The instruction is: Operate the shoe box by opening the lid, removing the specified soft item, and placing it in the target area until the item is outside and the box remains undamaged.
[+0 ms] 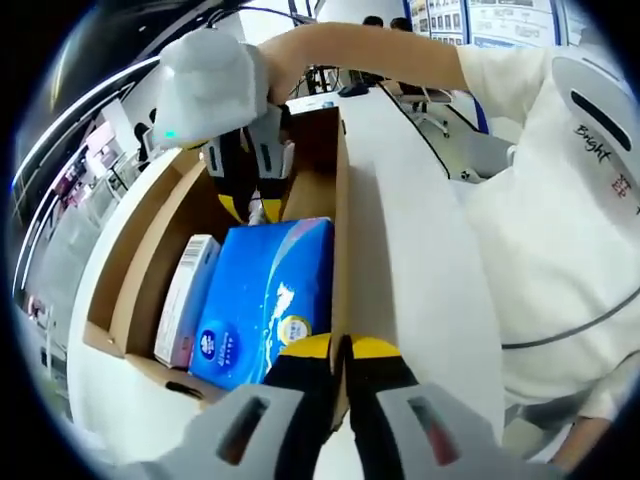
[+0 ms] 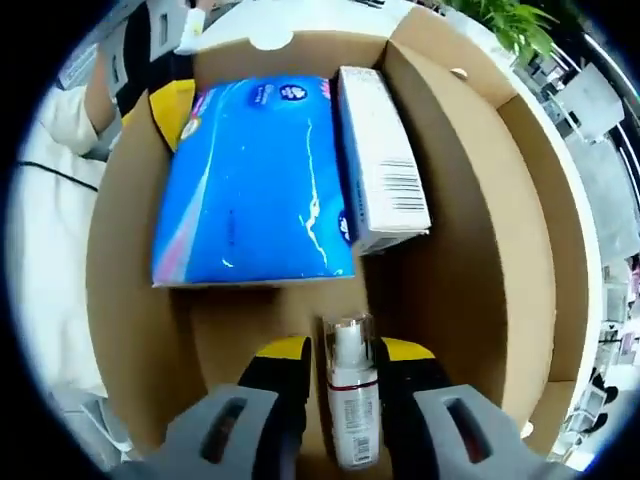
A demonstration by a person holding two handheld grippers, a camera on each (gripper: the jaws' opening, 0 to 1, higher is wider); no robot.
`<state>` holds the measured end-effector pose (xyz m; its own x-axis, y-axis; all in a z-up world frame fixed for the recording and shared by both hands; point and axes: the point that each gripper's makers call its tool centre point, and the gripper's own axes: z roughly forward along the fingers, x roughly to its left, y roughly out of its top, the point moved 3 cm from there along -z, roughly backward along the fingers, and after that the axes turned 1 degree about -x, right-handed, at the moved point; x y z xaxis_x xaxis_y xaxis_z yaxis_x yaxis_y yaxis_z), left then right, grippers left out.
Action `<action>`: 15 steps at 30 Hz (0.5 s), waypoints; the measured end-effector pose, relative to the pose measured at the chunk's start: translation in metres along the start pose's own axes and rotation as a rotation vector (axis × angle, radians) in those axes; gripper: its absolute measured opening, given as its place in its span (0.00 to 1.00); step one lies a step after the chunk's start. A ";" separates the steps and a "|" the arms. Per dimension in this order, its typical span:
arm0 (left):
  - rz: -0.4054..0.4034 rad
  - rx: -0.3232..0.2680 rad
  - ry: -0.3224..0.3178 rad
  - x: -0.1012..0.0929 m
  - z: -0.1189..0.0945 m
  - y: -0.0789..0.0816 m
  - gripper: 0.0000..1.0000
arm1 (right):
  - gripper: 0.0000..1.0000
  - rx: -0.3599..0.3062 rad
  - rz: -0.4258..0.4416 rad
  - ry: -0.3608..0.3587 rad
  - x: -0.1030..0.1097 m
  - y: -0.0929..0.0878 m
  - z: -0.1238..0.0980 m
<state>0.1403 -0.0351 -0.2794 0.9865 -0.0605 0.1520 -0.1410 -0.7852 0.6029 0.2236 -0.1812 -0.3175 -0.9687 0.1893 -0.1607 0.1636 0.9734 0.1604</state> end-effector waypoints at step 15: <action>0.004 -0.002 0.004 0.000 0.000 0.000 0.03 | 0.18 0.020 -0.034 0.108 0.008 0.003 0.003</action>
<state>0.1404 -0.0348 -0.2797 0.9856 -0.0614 0.1575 -0.1453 -0.7839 0.6036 0.2172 -0.1768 -0.3212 -0.9880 0.1421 -0.0598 0.1329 0.9817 0.1366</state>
